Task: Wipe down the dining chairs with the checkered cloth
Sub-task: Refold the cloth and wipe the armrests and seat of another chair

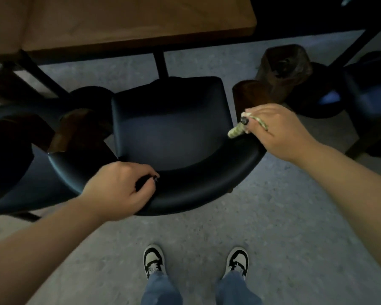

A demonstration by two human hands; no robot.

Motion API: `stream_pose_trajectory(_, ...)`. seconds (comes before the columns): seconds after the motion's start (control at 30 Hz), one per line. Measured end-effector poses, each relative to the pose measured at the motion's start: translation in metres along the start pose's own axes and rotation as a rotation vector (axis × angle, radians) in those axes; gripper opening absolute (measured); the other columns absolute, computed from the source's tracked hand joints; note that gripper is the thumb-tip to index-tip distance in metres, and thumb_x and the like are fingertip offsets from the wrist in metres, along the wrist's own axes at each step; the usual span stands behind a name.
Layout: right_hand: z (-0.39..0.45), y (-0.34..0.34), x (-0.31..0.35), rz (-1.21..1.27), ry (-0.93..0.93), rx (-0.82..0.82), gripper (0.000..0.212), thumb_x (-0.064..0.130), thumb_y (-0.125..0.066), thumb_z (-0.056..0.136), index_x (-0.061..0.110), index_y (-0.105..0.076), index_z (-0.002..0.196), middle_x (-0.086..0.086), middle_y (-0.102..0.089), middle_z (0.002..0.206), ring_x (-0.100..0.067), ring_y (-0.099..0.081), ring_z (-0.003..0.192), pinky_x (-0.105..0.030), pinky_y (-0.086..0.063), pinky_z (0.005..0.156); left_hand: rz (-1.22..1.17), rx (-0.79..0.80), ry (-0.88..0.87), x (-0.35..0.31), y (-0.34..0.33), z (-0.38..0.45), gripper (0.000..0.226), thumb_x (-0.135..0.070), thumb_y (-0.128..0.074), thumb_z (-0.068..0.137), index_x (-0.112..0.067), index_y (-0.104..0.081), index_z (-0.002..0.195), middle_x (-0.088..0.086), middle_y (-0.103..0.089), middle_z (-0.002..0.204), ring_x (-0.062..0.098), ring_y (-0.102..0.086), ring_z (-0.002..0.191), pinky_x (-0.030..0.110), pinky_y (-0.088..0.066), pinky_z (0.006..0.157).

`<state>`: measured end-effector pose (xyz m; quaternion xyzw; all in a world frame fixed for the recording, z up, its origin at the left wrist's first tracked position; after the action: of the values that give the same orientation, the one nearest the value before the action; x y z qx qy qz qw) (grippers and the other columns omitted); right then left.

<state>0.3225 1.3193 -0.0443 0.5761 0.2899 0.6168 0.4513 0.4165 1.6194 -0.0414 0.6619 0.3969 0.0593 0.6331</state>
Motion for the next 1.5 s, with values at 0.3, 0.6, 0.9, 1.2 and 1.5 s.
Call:
stream_pose_trajectory(0.3, -0.041, -0.03, 0.076, -0.115, -0.198, -0.276, 0.025, 0.015, -0.057, 0.09, -0.002, -0.074, 0.093, -0.016, -0.073, 0.097, -0.03, -0.069, 0.095, -0.047, -0.049, 0.092, 0.013, -0.124, 0.005, 0.005, -0.004, -0.002, 0.031, -0.044, -0.042, 0.081, -0.028, -0.068, 0.083, -0.009, -0.062, 0.064, 0.013, -0.058, 0.056, 0.025, -0.042, 0.051)
stream_pose_trajectory(0.6, -0.057, -0.077, 0.175, -0.179, -0.431, -0.522, 0.031, 0.022, -0.051, 0.093, -0.001, -0.073, 0.091, -0.013, -0.073, 0.094, -0.026, -0.068, 0.094, -0.032, -0.04, 0.095, -0.084, -0.197, -0.205, 0.057, 0.037, -0.006, 0.035, -0.028, -0.048, 0.088, -0.012, -0.073, 0.106, 0.004, -0.075, 0.089, 0.024, -0.069, 0.073, 0.032, -0.054, 0.068)
stream_pose_trajectory(0.9, -0.038, -0.138, 0.273, -0.113, -0.449, -0.647, 0.036, 0.025, -0.044, 0.101, 0.001, -0.071, 0.101, -0.006, -0.069, 0.107, -0.017, -0.06, 0.109, -0.029, -0.039, 0.102, -0.19, -0.109, -0.002, 0.187, 0.041, -0.011, 0.062, -0.046, -0.033, 0.098, -0.012, -0.035, 0.151, 0.004, -0.011, 0.163, 0.014, 0.0, 0.151, 0.027, -0.002, 0.121)
stream_pose_trajectory(1.2, 0.011, -0.163, 0.318, -0.086, -0.519, -0.461, 0.039, 0.03, -0.045, 0.096, 0.003, -0.073, 0.102, -0.007, -0.072, 0.106, -0.022, -0.064, 0.109, -0.04, -0.049, 0.094, -0.467, -0.223, 0.019, 0.213, 0.033, -0.014, 0.046, -0.036, -0.035, 0.101, -0.03, -0.042, 0.147, -0.013, -0.022, 0.16, -0.018, -0.016, 0.139, -0.001, -0.016, 0.106)
stream_pose_trajectory(1.5, 0.104, -0.189, 0.346, 0.07, -0.558, 0.121, 0.051, 0.041, -0.019, 0.099, 0.018, -0.056, 0.124, -0.002, -0.061, 0.125, -0.023, -0.052, 0.121, -0.045, -0.038, 0.104, -0.968, -0.31, 0.274, 0.222, 0.037, -0.015, 0.039, -0.019, -0.036, 0.106, -0.026, -0.039, 0.145, -0.011, -0.049, 0.14, -0.008, -0.049, 0.125, 0.021, -0.042, 0.106)
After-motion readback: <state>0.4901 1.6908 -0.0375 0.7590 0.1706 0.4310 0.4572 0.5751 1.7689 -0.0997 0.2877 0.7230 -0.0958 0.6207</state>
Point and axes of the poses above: each hand's wrist, its own z-axis towards the middle knuckle, its own y-axis out of the back of the hand, x = y × z, the point moved 3 cm from there along z, towards the middle knuckle
